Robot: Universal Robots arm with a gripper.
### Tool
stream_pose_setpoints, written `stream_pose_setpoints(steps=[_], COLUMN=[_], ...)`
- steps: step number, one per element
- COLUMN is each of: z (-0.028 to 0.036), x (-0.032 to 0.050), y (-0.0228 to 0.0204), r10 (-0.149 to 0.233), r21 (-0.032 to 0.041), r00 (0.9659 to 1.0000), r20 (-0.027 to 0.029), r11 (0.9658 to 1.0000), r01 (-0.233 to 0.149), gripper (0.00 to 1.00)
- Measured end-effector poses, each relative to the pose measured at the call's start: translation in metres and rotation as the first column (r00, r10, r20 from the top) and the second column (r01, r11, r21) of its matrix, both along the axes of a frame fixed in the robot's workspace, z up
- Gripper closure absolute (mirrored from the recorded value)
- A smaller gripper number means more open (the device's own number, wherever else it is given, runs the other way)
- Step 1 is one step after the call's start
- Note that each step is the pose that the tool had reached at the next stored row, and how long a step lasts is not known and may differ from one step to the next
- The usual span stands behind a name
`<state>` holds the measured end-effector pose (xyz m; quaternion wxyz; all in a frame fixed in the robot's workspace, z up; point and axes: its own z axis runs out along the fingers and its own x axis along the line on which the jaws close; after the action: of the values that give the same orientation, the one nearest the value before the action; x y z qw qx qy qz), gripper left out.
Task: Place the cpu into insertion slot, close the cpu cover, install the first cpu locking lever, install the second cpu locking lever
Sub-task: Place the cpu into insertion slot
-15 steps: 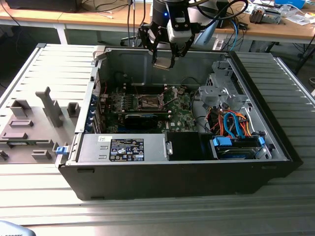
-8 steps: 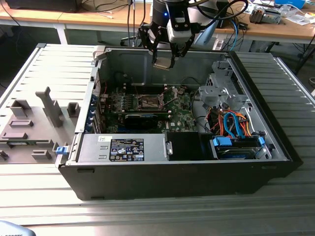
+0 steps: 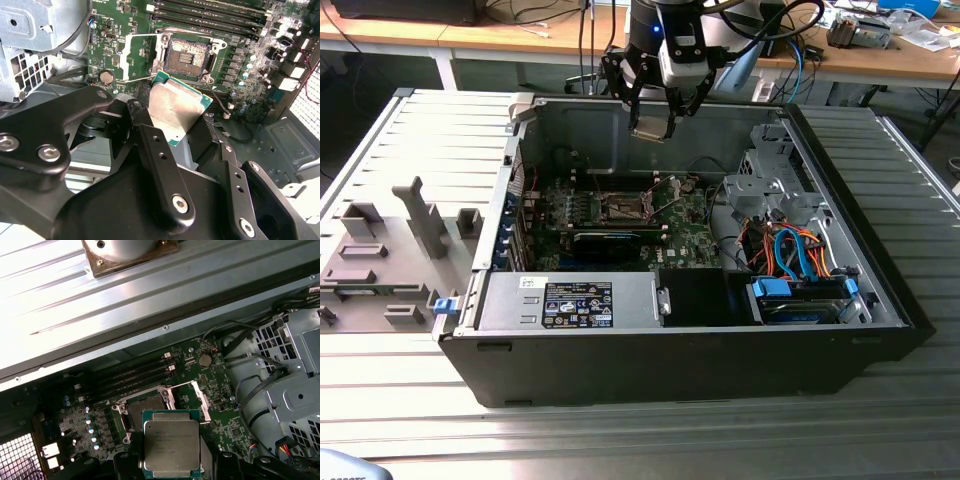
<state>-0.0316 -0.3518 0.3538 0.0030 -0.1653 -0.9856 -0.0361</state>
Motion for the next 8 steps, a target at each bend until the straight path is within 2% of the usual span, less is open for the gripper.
stream_pose_setpoints(steps=[8], z=[0.0000], x=[0.0000], y=[0.0000], r10=[-0.005], r21=[0.0001], r00=[1.0000], r20=[0.0000], r11=[1.0000], r01=[0.005], gripper=[0.45])
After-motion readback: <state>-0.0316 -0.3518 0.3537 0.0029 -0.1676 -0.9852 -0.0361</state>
